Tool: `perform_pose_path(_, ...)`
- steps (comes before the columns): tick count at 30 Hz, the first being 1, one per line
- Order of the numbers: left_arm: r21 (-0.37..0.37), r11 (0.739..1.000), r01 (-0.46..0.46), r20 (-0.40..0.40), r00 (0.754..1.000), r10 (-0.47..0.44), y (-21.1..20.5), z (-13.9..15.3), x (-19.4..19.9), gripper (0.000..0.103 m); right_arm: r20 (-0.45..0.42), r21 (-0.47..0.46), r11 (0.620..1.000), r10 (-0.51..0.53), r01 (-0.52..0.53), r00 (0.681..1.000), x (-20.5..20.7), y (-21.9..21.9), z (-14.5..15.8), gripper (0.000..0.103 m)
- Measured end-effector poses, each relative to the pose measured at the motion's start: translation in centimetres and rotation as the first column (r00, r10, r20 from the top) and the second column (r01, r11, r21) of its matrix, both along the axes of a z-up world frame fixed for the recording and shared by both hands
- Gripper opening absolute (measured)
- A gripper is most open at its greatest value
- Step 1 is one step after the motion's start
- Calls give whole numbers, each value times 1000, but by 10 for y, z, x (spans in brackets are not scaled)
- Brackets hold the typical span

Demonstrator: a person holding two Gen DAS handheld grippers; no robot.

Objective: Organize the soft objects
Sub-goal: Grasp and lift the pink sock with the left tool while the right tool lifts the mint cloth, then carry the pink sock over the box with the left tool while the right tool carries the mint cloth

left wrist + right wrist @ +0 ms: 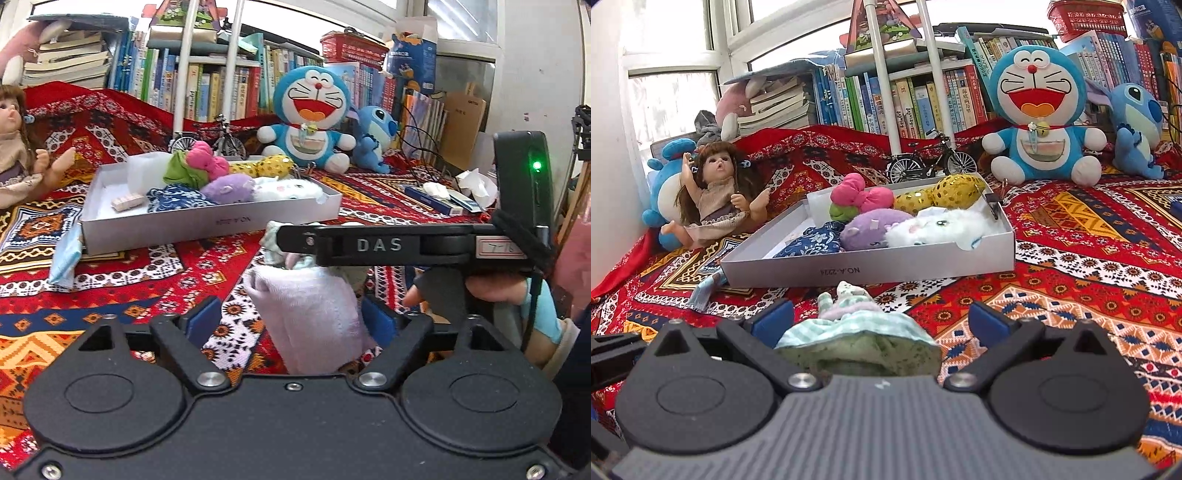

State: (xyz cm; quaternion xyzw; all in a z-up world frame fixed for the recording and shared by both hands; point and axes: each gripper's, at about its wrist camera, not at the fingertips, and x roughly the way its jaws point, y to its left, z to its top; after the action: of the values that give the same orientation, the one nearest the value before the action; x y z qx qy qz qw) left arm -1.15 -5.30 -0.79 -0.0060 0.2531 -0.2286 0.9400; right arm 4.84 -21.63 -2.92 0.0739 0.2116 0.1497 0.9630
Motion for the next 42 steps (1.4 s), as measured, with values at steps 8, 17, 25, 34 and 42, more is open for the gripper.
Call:
perform_pose_path(8,-22,998,56,-35,998,-57,-7,-2,-2,52,0,-10,1000,19,-19,1000,-1,2,0,102)
perform_pose_path(17,-12,1000,-22,-25,999,21,5,3,0,47,5,43,995,85,-85,996,-9,-4,2,88)
perform_pose_path(25,-22,994,-110,-15,994,110,25,11,8,46,-20,48,997,53,-52,998,-14,-7,1,75)
perform_pose_path(34,-13,990,-140,6,990,140,31,15,10,46,-38,-28,999,44,-45,998,-19,6,-3,63)
perform_pose_path(42,-10,988,-154,7,988,154,32,15,11,46,-31,-66,997,40,-42,999,-23,13,-3,53)
